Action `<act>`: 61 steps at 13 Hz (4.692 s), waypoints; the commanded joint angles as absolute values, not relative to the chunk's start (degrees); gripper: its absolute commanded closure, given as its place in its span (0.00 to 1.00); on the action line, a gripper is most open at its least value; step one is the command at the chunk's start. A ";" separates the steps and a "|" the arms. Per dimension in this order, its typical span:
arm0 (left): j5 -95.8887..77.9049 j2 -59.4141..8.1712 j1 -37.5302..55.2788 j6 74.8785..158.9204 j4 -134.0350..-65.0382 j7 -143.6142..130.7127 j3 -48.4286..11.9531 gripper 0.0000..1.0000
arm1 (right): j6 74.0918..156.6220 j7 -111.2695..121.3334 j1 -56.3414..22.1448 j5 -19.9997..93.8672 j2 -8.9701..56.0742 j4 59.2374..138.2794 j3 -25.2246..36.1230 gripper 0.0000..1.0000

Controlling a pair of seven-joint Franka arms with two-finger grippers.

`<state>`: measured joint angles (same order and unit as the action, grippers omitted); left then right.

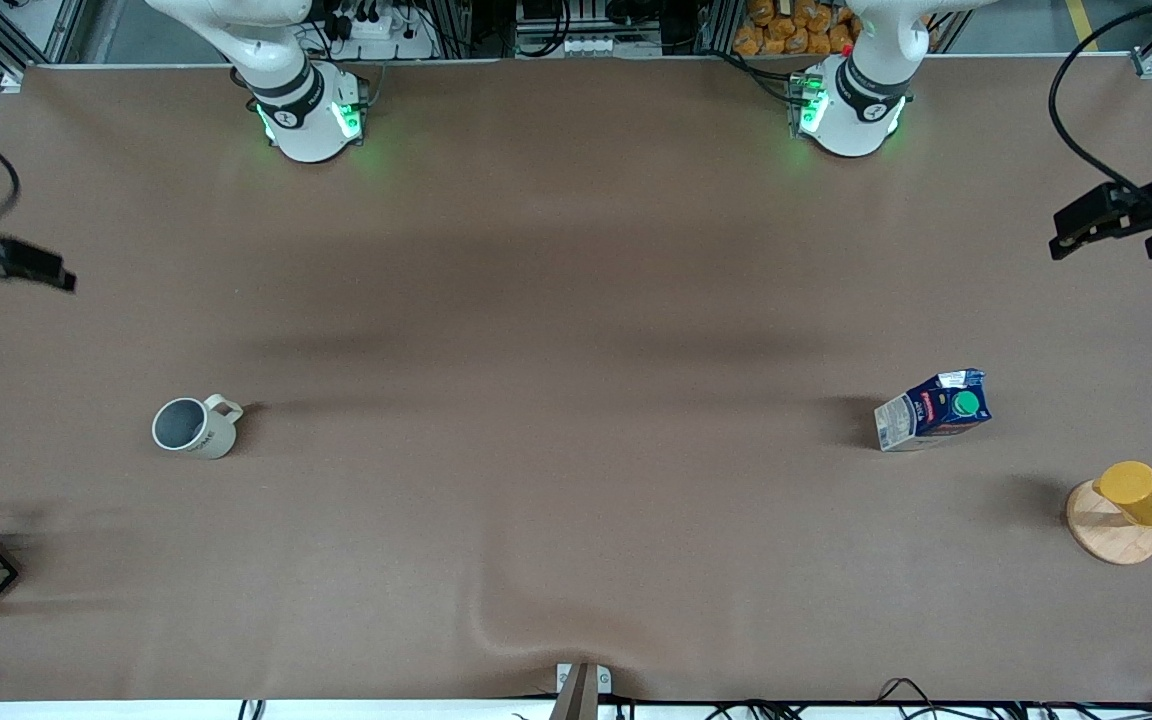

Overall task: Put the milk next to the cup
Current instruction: 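Reach the left gripper to the milk carton while the right gripper reaches the mug, then grasp the milk carton with the left gripper while the right gripper grasps the mug, then slide the mug toward the table middle with the right gripper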

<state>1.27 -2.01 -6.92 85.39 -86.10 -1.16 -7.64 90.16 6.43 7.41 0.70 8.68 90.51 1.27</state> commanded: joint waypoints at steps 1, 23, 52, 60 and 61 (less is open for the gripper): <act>1.58 -4.82 -9.14 88.14 -85.78 -0.79 -7.91 0.00 | 94.46 6.68 7.83 -1.74 18.33 86.50 0.62 0.00; 2.81 -22.58 -6.68 111.88 -97.29 -10.99 -8.44 0.00 | 120.13 6.94 10.99 -1.67 38.23 93.42 0.35 1.00; 0.71 -12.57 -5.01 98.88 -95.63 -19.77 -16.78 0.64 | 125.24 -75.82 -37.42 6.42 37.53 84.99 -1.76 1.00; 0.53 -10.90 -5.27 98.09 -95.71 -21.09 -18.46 0.64 | 125.94 -79.36 -41.12 6.86 40.68 85.34 -1.76 1.00; 0.53 -10.81 -5.27 98.00 -95.71 -21.09 -18.46 0.64 | 127.08 -79.89 -41.39 6.77 41.30 85.34 -1.76 1.00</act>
